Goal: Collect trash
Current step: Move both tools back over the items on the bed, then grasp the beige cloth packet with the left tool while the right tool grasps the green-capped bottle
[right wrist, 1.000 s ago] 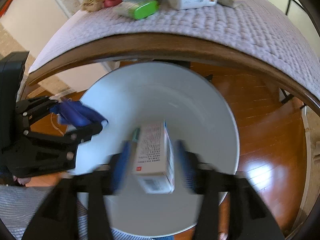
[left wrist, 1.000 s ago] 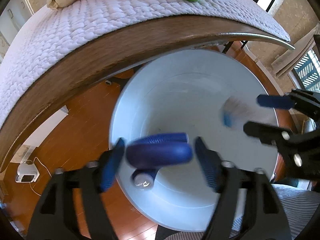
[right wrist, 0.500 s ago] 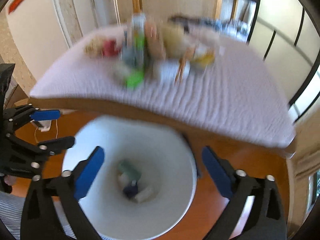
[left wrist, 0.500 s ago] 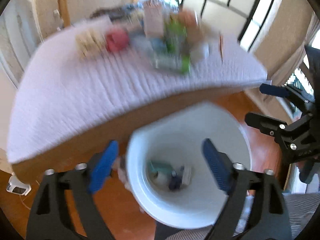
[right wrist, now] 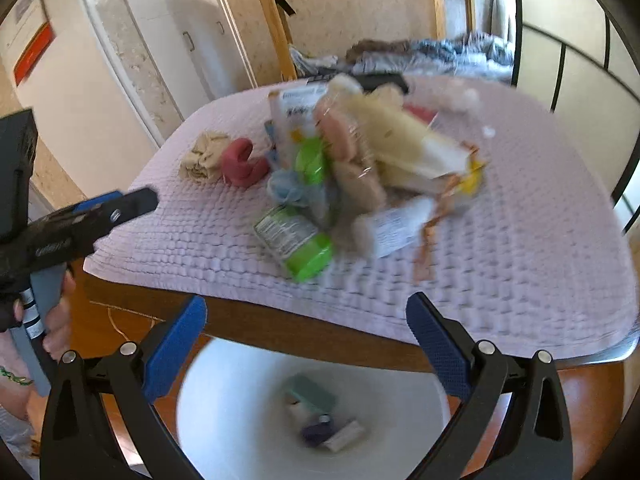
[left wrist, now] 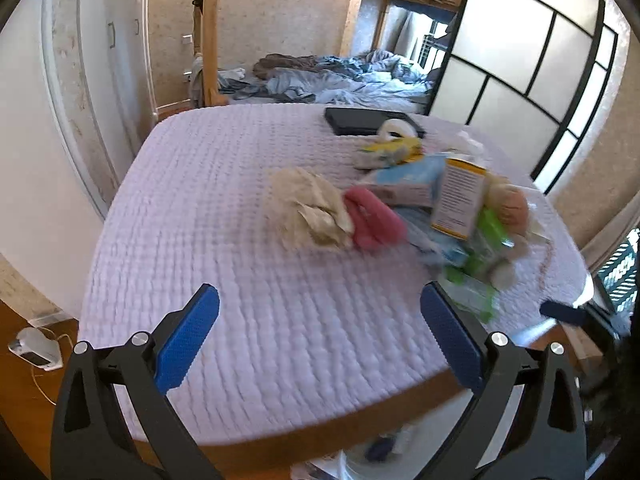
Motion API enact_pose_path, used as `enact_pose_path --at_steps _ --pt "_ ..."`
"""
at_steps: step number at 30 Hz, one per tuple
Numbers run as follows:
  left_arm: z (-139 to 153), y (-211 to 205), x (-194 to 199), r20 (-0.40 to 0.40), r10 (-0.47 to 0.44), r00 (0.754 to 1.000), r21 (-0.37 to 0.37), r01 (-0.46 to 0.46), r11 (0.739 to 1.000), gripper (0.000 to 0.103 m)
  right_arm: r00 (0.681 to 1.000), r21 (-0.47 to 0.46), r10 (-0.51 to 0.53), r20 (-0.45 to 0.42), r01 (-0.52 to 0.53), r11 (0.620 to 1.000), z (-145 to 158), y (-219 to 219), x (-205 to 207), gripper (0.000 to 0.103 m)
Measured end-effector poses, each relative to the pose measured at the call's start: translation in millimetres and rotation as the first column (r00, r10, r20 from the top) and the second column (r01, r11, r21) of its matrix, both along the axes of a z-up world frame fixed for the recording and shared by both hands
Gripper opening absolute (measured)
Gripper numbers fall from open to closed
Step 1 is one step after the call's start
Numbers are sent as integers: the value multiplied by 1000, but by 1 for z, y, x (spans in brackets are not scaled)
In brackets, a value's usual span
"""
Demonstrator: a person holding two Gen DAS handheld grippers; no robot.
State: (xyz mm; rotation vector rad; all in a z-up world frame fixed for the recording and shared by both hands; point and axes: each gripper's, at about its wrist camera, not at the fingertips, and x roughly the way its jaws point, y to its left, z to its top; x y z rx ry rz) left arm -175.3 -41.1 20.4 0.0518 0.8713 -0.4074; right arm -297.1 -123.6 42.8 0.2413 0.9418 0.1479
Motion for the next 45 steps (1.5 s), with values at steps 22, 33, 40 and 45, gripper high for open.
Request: enact_pose_path --at_steps 22,33,40,45 --pt "-23 -10 81 -3 -127 992 17 127 992 101 997 -183 -50 59 60 981 -35 56 62 94" --pt "-32 -7 90 -27 -154 988 -34 154 988 96 995 -216 -48 87 66 974 -44 67 58 81" --pt "-33 2 92 -52 -134 990 -64 130 989 71 993 -219 -44 107 67 974 -41 58 55 65" --pt "-30 1 86 -38 -131 991 -40 129 991 71 992 -201 -69 102 89 976 -34 58 54 72"
